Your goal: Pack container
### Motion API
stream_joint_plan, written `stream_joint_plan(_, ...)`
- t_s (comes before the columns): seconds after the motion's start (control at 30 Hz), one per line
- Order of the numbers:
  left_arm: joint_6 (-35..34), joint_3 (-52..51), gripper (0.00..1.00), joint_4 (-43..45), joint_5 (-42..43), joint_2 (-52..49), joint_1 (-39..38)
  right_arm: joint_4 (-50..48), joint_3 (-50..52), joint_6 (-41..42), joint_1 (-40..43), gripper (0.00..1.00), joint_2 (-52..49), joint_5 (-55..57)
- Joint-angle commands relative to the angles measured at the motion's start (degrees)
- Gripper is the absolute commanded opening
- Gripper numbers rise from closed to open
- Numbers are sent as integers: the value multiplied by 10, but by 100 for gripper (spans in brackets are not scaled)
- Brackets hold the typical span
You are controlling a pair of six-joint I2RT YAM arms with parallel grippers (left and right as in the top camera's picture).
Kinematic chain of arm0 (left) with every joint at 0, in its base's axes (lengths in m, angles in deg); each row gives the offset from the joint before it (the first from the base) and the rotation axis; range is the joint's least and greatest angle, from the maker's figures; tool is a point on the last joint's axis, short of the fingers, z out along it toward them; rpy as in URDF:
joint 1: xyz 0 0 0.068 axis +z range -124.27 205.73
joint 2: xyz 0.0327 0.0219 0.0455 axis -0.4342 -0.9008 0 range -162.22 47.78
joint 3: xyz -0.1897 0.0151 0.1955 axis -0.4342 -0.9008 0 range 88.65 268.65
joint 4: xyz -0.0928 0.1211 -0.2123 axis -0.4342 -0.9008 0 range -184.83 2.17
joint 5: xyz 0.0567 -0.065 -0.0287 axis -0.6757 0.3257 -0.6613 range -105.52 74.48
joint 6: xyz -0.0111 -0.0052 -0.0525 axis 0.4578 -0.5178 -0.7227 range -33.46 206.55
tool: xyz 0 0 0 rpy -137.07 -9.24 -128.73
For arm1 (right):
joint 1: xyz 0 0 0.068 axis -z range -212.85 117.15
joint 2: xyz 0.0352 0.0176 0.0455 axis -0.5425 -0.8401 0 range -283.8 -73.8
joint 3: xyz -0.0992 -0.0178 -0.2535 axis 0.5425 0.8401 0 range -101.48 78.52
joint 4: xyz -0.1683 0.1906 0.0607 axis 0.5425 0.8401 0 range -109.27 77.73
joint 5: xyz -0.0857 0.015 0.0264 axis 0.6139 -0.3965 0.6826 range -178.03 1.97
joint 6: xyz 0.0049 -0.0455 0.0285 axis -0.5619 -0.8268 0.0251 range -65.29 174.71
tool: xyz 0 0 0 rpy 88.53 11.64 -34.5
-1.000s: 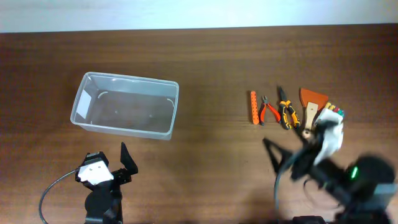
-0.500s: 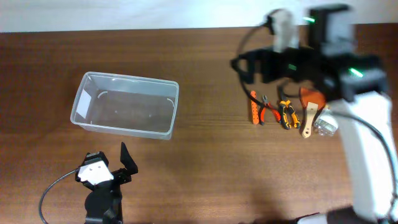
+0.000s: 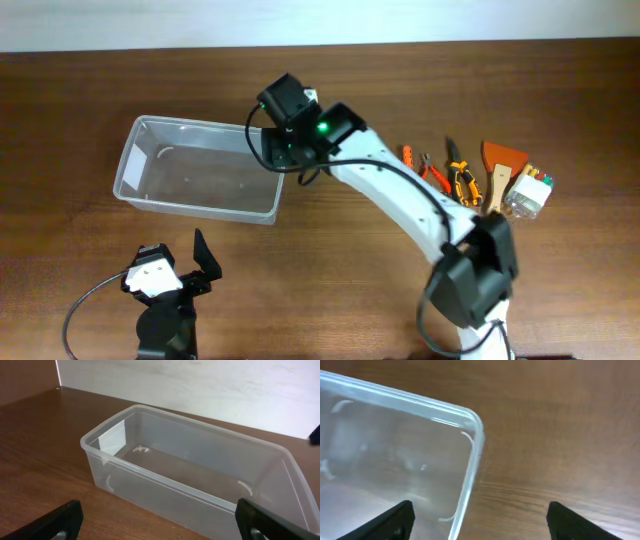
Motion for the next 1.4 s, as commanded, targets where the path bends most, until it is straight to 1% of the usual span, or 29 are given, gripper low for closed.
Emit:
stream_joint_plan(0.0, 5, -2, 99, 0, -2, 3, -2, -2, -13, 101, -14, 80, -42, -14)
stream_joint_plan(0.2, 5, -2, 99, 0, -2, 3, -2, -13, -13, 113, -27, 79, -80, -24)
stream_joint_plan(0.27, 5, -2, 99, 0, -2, 3, -2, -12, -13, 113, -30, 77, -96, -25)
stream_joint_plan(0.3, 5, -2, 99, 0, -2, 3, -2, -10, -13, 113, -31, 74, -102, -25)
stream_joint_plan(0.43, 5, -2, 99, 0, -2, 3, -2, 15, -13, 113, -29, 50, -122, -24)
stream_joint_plan(0.47, 5, -2, 99, 0, -2, 3, -2, 24, -13, 113, -27, 41, -122, -23)
stream_joint_plan(0.5, 5, -2, 99, 0, -2, 3, -2, 33, -13, 113, -23, 36, -122, -22)
stream_joint_plan(0.57, 5, -2, 99, 0, -2, 3, -2, 49, -13, 113, -14, 31, -122, -19)
stream_joint_plan(0.67, 5, -2, 99, 0, -2, 3, -2, 79, -13, 111, 8, 31, -121, -17)
stream_joint_plan(0.73, 5, -2, 99, 0, -2, 3, -2, 106, -13, 89, 29, 31, -121, -10)
stream_joint_plan(0.87, 5, -2, 99, 0, -2, 3, -2, 139, -13, -32, 71, 33, -121, 17)
stream_joint_plan(0.93, 5, -2, 99, 0, -2, 3, -2, 158, -13, -69, 92, 34, -121, 43)
stream_joint_plan(1.07, 5, -2, 99, 0, -2, 3, -2, 187, -13, -85, 130, 35, -121, 64)
stream_joint_plan(1.2, 5, -2, 99, 0, -2, 3, -2, 192, -13, -100, 158, 35, -121, 34)
stream_joint_plan(1.3, 5, -2, 99, 0, -2, 3, -2, 203, -13, -100, 161, 35, -121, 23)
stream_joint_plan(1.37, 5, -2, 99, 0, -2, 3, -2, 212, -13, -100, 156, 40, -120, 22)
